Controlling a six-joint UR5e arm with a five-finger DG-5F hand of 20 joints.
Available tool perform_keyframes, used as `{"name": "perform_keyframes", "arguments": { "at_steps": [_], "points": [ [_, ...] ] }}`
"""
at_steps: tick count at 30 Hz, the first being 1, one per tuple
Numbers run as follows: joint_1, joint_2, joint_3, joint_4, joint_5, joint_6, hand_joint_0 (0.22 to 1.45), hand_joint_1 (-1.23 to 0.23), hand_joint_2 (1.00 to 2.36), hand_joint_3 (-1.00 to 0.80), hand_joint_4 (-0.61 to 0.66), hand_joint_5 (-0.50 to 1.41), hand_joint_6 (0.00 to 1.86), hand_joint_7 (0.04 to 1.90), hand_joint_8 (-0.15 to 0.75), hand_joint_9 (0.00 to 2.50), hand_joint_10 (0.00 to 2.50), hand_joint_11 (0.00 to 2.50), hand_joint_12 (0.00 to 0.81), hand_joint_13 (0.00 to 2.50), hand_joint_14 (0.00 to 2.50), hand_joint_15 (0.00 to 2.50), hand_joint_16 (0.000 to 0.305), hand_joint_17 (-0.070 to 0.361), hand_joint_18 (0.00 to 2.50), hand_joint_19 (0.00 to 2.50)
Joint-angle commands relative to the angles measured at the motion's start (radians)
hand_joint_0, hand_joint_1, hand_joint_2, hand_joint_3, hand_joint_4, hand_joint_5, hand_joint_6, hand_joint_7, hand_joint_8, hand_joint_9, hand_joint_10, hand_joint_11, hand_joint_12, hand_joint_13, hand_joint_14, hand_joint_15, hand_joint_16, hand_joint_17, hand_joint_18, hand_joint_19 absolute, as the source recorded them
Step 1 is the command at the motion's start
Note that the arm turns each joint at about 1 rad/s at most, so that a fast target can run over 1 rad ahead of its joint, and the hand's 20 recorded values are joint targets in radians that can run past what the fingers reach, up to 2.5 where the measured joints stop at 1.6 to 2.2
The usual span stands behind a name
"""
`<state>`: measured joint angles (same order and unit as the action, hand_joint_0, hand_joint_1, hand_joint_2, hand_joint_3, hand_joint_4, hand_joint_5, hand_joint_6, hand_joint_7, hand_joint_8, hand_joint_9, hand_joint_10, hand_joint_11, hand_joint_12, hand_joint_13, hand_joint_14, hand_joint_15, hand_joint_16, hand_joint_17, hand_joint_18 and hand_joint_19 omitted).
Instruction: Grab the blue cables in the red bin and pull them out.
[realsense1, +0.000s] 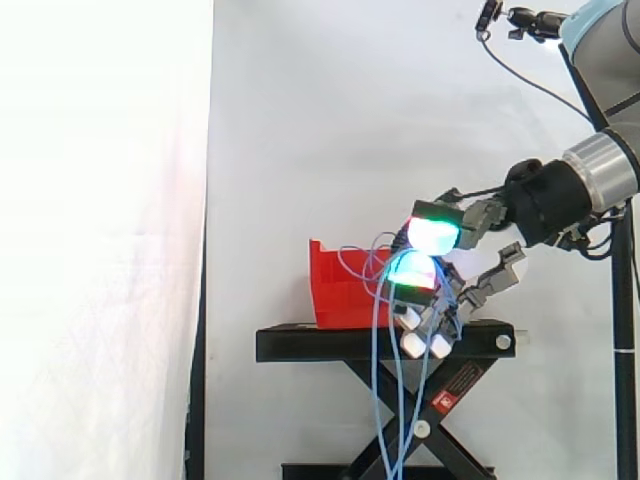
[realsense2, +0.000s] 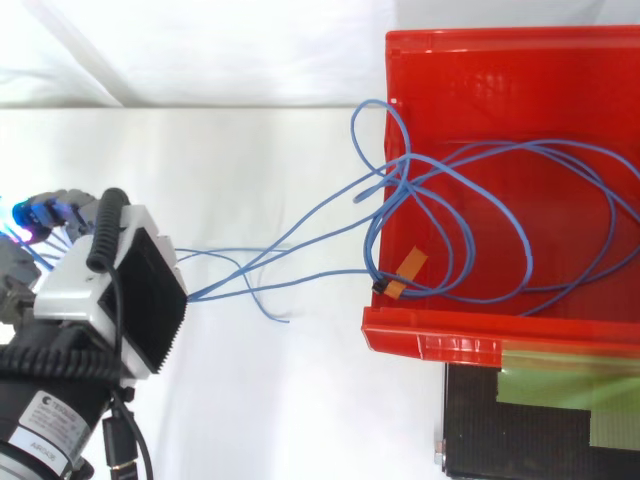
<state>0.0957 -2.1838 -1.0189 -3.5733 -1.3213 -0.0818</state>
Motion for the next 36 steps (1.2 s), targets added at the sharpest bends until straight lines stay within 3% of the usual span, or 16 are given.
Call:
{"name": "perform_keyframes", "arguments": {
  "at_steps": [1,7,10,13,18,29,32,33,36],
  "points": [
    [-0.004,0.001,-0.001,-0.002,-0.001,-0.042,0.89,-0.83,1.0,-1.0,0.05,1.04,0.61,0.65,0.22,0.95,0.02,0.55,0.289,0.79,0.02,0.47,0.038,0.085,0.66,0.64],
    [-0.004,-0.001,-0.001,-0.004,-0.001,-0.074,0.89,-0.83,1.0,-1.0,0.05,1.04,0.61,0.66,0.219,0.95,0.02,0.56,0.289,0.79,0.02,0.48,0.038,0.085,0.66,0.64],
    [-0.004,-0.001,-0.02,-0.001,-0.003,-0.108,0.89,-0.83,1.0,-1.0,0.05,1.04,0.61,0.66,0.218,0.98,0.02,0.6,0.287,0.85,0.02,0.52,0.038,0.084,0.66,0.64],
    [-0.004,-0.001,-0.044,0.001,-0.003,-0.118,0.89,-0.83,1.0,-1.0,0.05,1.04,0.61,0.65,0.208,1.06,0.03,0.73,0.292,0.97,0.03,0.65,0.038,0.085,0.7,0.67],
    [-0.004,0.001,-0.044,0.004,-0.003,-0.118,0.89,-0.83,1.0,-1.0,0.05,1.03,0.61,0.66,0.204,1.17,0.03,0.93,0.3,1.21,0.03,0.93,0.038,0.085,0.76,0.74],
    [-0.005,0.001,-0.044,0.004,-0.004,-0.118,0.9,-0.82,1.0,-1.0,0.06,1.03,0.61,0.66,0.216,1.15,0.03,0.9,0.287,1.66,0.01,1.51,0.037,0.083,0.99,1.0],
    [-0.005,0.001,-0.046,0.005,-0.004,-0.118,0.9,-0.82,1.0,-1.0,0.07,1.03,0.61,0.66,0.219,1.16,0.03,0.91,0.285,1.71,0.25,1.44,0.037,0.083,1.05,1.06],
    [-0.005,-0.001,-0.044,0.004,-0.006,-0.118,0.9,-0.83,1.0,-1.0,0.06,1.03,0.6,0.66,0.218,1.16,0.03,0.91,0.278,1.69,0.57,1.3,0.036,0.082,1.08,1.12],
    [-0.005,0.001,-0.044,0.005,-0.006,-0.118,0.9,-0.83,1.0,-1.0,0.06,1.03,0.6,0.67,0.223,1.17,0.03,0.91,0.269,1.66,1.16,0.98,0.036,0.08,1.13,1.19]
  ]
}}
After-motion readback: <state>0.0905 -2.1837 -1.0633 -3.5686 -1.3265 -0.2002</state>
